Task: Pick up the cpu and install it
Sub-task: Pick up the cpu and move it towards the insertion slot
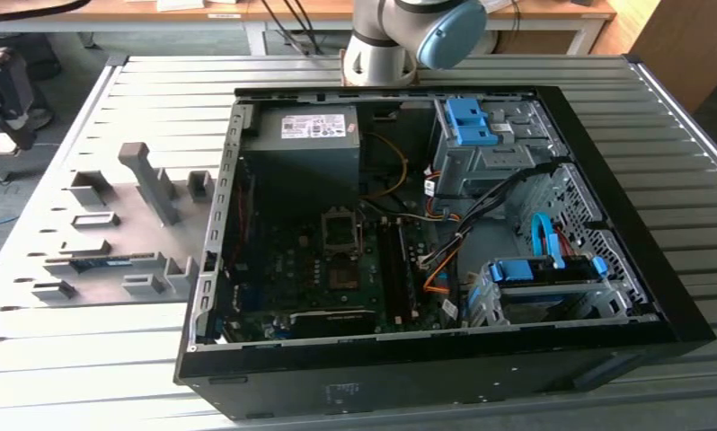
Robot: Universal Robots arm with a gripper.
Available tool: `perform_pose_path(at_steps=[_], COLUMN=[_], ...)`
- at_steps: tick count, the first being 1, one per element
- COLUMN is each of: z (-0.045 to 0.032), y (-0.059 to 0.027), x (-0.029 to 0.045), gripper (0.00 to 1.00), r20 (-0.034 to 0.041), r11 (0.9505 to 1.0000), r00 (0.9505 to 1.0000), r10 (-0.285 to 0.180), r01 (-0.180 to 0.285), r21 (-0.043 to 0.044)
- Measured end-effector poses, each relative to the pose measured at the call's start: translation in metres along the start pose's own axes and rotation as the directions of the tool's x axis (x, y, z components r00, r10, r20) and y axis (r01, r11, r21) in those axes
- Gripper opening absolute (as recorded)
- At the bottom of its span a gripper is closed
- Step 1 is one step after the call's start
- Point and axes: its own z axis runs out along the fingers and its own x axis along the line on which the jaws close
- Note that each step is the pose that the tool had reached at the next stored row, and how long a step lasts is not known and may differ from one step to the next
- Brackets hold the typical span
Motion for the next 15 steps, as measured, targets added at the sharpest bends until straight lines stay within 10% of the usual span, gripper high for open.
perform_pose_path(at_steps=[15], z=[-0.0225], y=[0.0000], x=[-0.0007], gripper=[0.47], r20=[0.0002], r11=[1.0000], r00=[1.0000], r10=[0.000], r01=[0.000], r21=[-0.0001])
